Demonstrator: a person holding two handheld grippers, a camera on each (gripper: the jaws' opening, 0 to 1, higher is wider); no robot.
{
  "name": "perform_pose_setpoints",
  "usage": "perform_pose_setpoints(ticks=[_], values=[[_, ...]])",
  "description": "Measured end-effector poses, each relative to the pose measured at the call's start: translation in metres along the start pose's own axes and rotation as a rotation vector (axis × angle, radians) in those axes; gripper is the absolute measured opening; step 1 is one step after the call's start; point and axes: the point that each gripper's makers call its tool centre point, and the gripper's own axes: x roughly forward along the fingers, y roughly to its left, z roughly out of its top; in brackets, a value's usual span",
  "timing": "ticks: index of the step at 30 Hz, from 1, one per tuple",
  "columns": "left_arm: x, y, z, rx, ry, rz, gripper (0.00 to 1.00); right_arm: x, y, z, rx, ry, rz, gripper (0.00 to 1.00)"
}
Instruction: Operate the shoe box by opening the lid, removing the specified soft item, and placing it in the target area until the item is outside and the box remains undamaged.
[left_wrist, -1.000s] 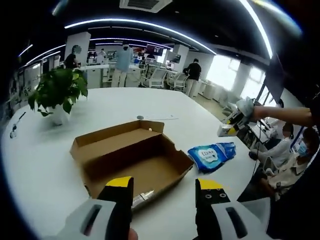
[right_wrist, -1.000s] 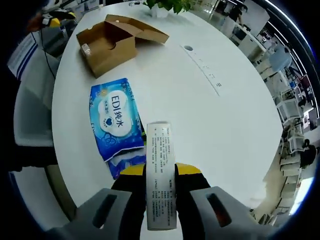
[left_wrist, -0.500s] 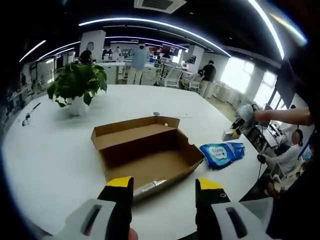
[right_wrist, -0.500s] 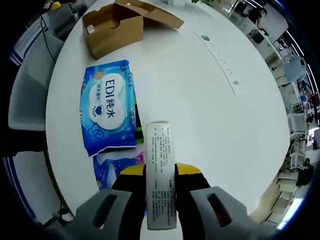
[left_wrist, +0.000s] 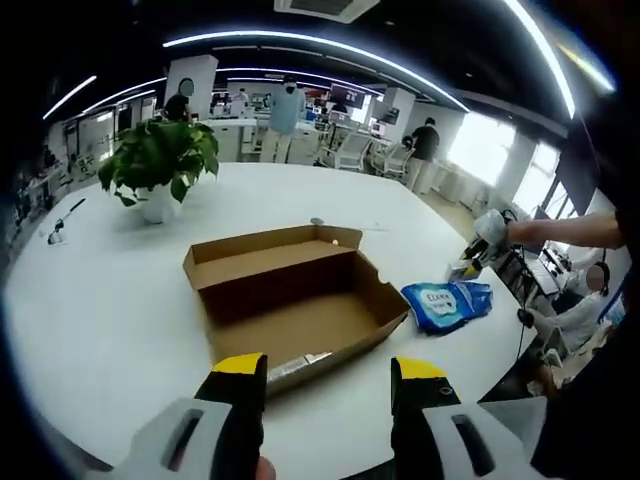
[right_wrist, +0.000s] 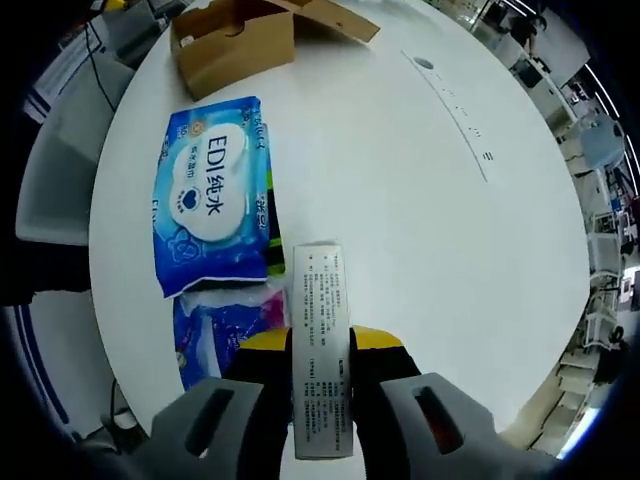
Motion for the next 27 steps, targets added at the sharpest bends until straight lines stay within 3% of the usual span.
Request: perform_pose_setpoints(ticks=[16, 27], values=[[0.010, -0.013, -0.006, -0.006, 0.024, -0.009, 0.50, 0.018, 0.002, -0.028, -0.059, 0.075, 0.037, 0.19], [0.015, -0.020, -0.008, -0.003, 0.040, -0.018, 0.50, 0.020, 0.003, -0.029, -0.149, 0.091, 0.042, 0.19]])
